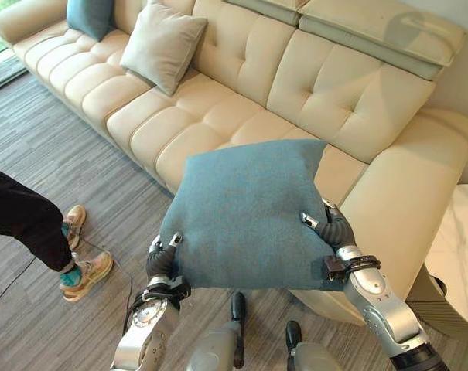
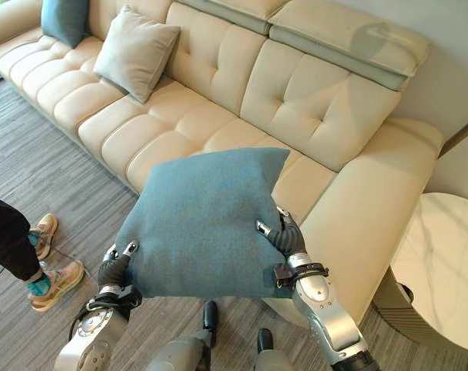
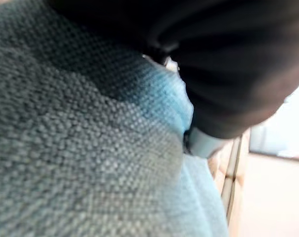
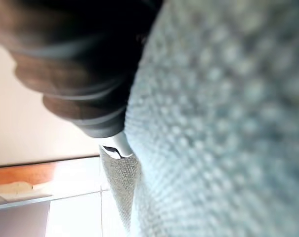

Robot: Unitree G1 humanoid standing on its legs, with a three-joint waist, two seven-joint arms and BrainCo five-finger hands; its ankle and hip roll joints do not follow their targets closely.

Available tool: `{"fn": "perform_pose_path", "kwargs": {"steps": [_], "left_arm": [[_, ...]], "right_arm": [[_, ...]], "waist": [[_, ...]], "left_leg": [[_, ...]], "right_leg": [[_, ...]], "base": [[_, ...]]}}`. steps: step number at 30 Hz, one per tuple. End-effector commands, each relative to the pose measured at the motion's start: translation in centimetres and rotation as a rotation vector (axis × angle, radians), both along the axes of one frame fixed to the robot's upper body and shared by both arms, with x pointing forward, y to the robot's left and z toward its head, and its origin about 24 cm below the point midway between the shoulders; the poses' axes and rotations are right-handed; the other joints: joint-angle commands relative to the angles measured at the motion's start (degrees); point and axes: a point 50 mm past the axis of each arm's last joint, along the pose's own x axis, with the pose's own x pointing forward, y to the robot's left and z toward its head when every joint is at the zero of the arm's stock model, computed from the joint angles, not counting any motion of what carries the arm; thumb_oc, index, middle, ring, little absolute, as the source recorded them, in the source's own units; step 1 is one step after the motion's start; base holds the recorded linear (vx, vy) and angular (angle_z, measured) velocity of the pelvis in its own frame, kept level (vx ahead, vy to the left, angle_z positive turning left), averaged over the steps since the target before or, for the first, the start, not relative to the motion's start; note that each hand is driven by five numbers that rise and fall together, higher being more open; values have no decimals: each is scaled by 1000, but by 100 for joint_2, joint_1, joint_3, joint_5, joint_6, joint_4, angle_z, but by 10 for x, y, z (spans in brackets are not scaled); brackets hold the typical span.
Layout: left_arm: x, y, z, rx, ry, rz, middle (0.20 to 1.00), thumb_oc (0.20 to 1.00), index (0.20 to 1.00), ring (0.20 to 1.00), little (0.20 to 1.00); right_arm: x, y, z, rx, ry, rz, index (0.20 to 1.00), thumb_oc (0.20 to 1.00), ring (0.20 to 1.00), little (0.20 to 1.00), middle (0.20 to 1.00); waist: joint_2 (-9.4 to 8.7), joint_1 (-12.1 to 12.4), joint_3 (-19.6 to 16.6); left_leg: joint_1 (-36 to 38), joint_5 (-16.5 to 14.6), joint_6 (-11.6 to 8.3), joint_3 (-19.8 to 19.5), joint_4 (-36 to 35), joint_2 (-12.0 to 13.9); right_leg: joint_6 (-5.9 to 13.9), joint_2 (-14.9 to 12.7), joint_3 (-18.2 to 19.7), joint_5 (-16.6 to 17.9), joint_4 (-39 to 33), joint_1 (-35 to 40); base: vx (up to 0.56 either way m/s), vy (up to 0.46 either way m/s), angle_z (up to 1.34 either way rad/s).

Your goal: Pick up all the scattered cushions and arrange them neatly on the sofa.

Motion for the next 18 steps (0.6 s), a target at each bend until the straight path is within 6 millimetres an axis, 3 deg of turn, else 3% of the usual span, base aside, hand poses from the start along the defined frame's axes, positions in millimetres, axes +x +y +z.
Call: {"fn": "perform_pose_path", "kwargs": {"steps": [1, 4, 6, 9, 12, 13, 15, 18], "left_arm": [[21, -9, 45, 40, -256, -75, 200, 200, 200, 200, 200], [21, -6, 44, 48, -250, -68, 200, 200, 200, 200, 200], [22, -2, 47, 53, -261, -52, 200, 200, 200, 200, 200], [23, -1, 46, 58, -260, -48, 200, 200, 200, 200, 200], [24, 1, 48, 83, -268, -36, 200, 200, 200, 200, 200], [22, 1, 47, 78, -268, -36, 200, 200, 200, 200, 200], [21, -3, 46, 63, -268, -49, 200, 200, 200, 200, 200], [21, -6, 44, 40, -266, -55, 200, 200, 200, 200, 200]], "right_arm": [[1, 37, 34, 93, -189, 151, 200, 200, 200, 200, 200], [2, 40, 31, 116, -173, 151, 200, 200, 200, 200, 200], [4, 39, 35, 142, -184, 152, 200, 200, 200, 200, 200], [2, 39, 37, 161, -191, 163, 200, 200, 200, 200, 200], [2, 42, 37, 170, -193, 177, 200, 200, 200, 200, 200], [1, 41, 37, 173, -192, 175, 200, 200, 200, 200, 200], [0, 36, 35, 174, -187, 168, 200, 200, 200, 200, 200], [0, 33, 34, 178, -183, 154, 200, 200, 200, 200, 200]], "waist": [[-229, -77, -489], [-265, -76, -414], [-266, -74, -315], [-317, -104, -321], [-352, -30, -342], [-367, -35, -379], [-346, -68, -501], [-289, -118, -568]], "left_leg": [[238, -539, -266, -4, -321, 41], [363, -651, -295, 166, -321, 96], [352, -703, -363, 360, -321, 177], [526, -808, -398, 549, -321, 119], [793, -1006, -477, 728, -321, 148], [919, -1099, -491, 771, -321, 125], [1089, -1196, -472, 784, -321, 95], [1075, -1414, -528, 762, 230, 154]], "right_leg": [[104, -135, -555, 373, 1198, -167], [90, -89, -754, 388, 1025, -351], [21, 232, -1046, 363, 88, -675], [42, 454, -1261, 796, -1014, -755], [166, 404, -2009, 955, -1463, -698], [128, 397, -2101, 897, -1485, -555], [23, 466, -1989, 812, -1516, -379], [-110, 494, -1955, 633, -1523, -165]], "base": [[173, 201, -65], [105, 85, -59], [106, 32, -41], [191, 16, -39], [281, -37, -43], [316, -69, -30], [350, -84, -8], [294, -116, -1]]}}
